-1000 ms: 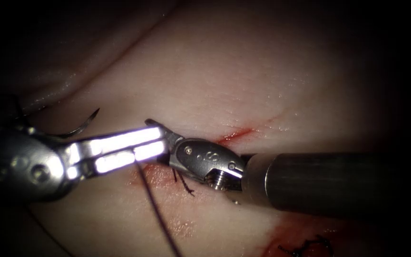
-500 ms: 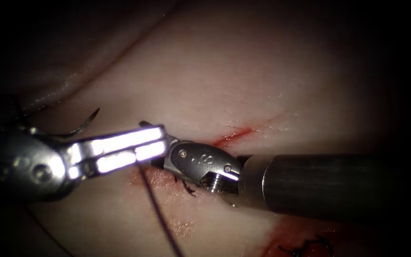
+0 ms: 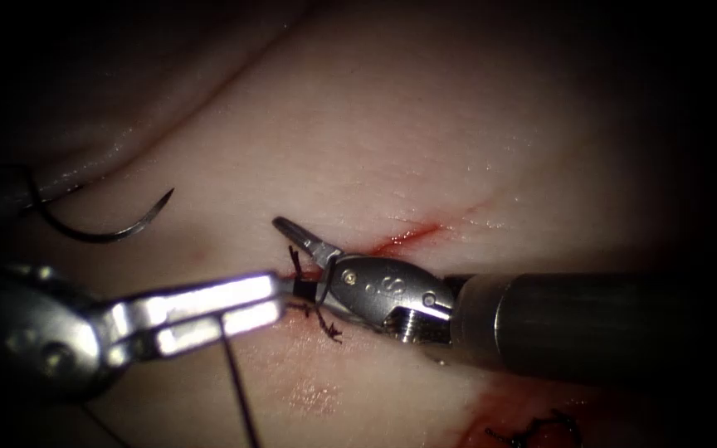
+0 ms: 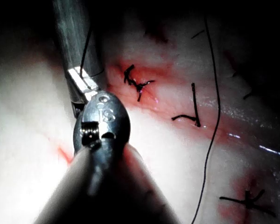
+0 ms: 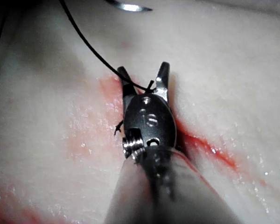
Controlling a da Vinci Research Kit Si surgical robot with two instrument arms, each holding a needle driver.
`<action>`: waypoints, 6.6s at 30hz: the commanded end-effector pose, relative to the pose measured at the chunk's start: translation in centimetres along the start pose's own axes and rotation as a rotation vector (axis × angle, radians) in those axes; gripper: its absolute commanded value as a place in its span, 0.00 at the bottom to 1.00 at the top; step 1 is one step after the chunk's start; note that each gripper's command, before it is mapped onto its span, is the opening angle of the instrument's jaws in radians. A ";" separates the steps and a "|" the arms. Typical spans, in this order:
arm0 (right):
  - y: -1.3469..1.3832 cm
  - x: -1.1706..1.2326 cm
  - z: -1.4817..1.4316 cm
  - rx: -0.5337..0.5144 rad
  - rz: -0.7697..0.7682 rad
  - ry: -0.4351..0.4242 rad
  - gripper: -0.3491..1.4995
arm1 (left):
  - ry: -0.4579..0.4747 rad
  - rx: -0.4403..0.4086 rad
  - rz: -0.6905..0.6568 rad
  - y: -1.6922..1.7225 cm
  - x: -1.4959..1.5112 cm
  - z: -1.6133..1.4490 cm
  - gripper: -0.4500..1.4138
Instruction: Wound Closure
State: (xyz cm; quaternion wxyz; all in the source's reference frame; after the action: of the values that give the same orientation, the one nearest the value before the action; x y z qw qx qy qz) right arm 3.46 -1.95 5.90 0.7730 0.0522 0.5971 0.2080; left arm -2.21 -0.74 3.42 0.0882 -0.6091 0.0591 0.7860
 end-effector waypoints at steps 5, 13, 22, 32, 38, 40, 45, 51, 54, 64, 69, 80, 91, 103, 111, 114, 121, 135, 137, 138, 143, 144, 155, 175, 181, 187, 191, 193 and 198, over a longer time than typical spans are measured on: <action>0.16 0.04 -0.76 -0.029 0.019 -0.020 0.89 | 0.017 -0.023 0.019 0.22 -0.11 0.35 0.00; 0.64 0.20 -1.61 -0.124 -0.085 -0.009 0.76 | 0.053 -0.013 0.032 0.37 -0.20 1.02 0.00; 0.95 0.31 -2.04 -0.172 -0.124 -0.092 0.78 | 0.037 -0.050 0.046 0.51 -0.55 1.58 0.00; 1.11 0.28 -2.23 -0.199 -0.265 -0.242 0.90 | -0.118 -0.094 -0.102 0.75 -1.35 1.62 0.73; 1.24 0.28 -2.35 -0.224 -0.314 -0.286 0.90 | -0.237 -0.126 -0.167 0.77 -1.57 1.51 0.97; 1.28 0.28 -2.39 -0.231 -0.339 -0.309 0.91 | -0.286 -0.123 -0.174 0.77 -1.57 1.45 0.99; 1.33 0.30 -2.44 -0.223 -0.437 -0.385 0.95 | -0.329 -0.129 -0.179 0.76 -1.59 1.23 0.99; 1.51 0.26 -2.55 -0.221 -0.585 -0.607 0.95 | -0.383 -0.080 -0.173 0.69 -1.69 0.90 0.93; 1.65 0.25 -2.68 -0.248 -0.597 -0.643 0.95 | -0.401 -0.060 -0.170 0.70 -1.77 0.80 0.92; 1.49 0.40 -2.61 -0.262 -0.525 -0.526 0.92 | -0.402 -0.075 -0.179 0.93 -2.08 1.20 0.91; 1.40 0.45 -2.48 -0.251 -0.505 -0.505 0.91 | -0.379 -0.082 -0.193 0.95 -2.08 1.66 0.91; 1.34 0.39 -2.45 -0.245 -0.517 -0.491 0.91 | -0.364 -0.127 -0.185 1.06 -2.15 2.39 0.90; 1.33 0.38 -2.44 -0.244 -0.511 -0.482 0.91 | -0.332 -0.298 -0.189 1.65 -2.26 2.84 0.93; 1.26 0.47 -2.14 -0.222 -0.481 -0.442 0.91 | -0.416 -0.145 -0.197 1.04 -1.89 1.83 0.99; 1.17 0.51 -1.95 -0.207 -0.472 -0.434 0.91 | -0.455 -0.079 -0.180 1.09 -2.10 1.62 0.99; 1.14 0.52 -1.95 -0.202 -0.471 -0.429 0.91 | -0.459 -0.067 -0.168 1.16 -2.24 1.59 0.99; 1.05 0.58 -1.87 -0.136 -0.454 -0.358 0.88 | -0.484 -0.027 -0.159 1.12 -2.49 1.53 0.84; 0.64 0.59 -1.33 0.035 -0.384 -0.232 0.83 | -0.540 0.091 -0.050 0.94 -2.52 1.07 0.77; 0.58 0.53 -1.27 0.052 -0.382 -0.234 0.81 | -0.559 0.099 -0.018 0.91 -2.54 1.03 0.74; 0.56 0.50 -1.25 0.058 -0.381 -0.234 0.80 | -0.564 0.102 -0.014 0.90 -2.55 1.02 0.73; 0.50 0.33 -1.20 0.078 -0.369 -0.236 0.77 | -0.582 0.104 0.053 0.89 -2.61 1.04 0.67; 0.49 0.32 -1.20 0.078 -0.368 -0.236 0.77 | -0.589 0.103 0.053 0.89 -2.62 1.04 0.64; 0.48 0.27 -1.20 0.075 -0.373 -0.240 0.74 | -0.596 0.075 0.127 0.88 -2.69 1.10 0.44; 0.45 0.28 -1.20 0.078 -0.367 -0.241 0.74 | -0.629 0.067 0.134 0.87 -2.79 1.08 0.40; 0.43 0.28 -1.21 0.079 -0.368 -0.240 0.74 | -0.643 0.057 0.139 0.87 -2.88 1.08 0.37; 0.42 0.28 -1.21 0.080 -0.368 -0.240 0.70 | -0.648 0.055 0.142 0.87 -2.88 1.06 0.05; 0.41 0.27 -1.20 0.081 -0.370 -0.238 0.65 | -0.653 0.056 0.136 0.87 -2.82 1.04 0.00; 0.40 0.26 -1.20 0.090 -0.376 -0.232 0.49 | -0.655 0.056 0.132 0.86 -2.79 1.03 0.00; 0.36 0.17 -1.14 0.171 -0.392 -0.167 0.13 | -0.618 0.051 0.120 0.81 -2.70 1.00 0.00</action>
State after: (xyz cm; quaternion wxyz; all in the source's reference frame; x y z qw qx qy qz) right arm 2.25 -1.71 5.47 0.8363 0.0200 0.5480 -0.0044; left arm -2.62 -1.46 6.22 0.0703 -0.3350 0.0844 0.9358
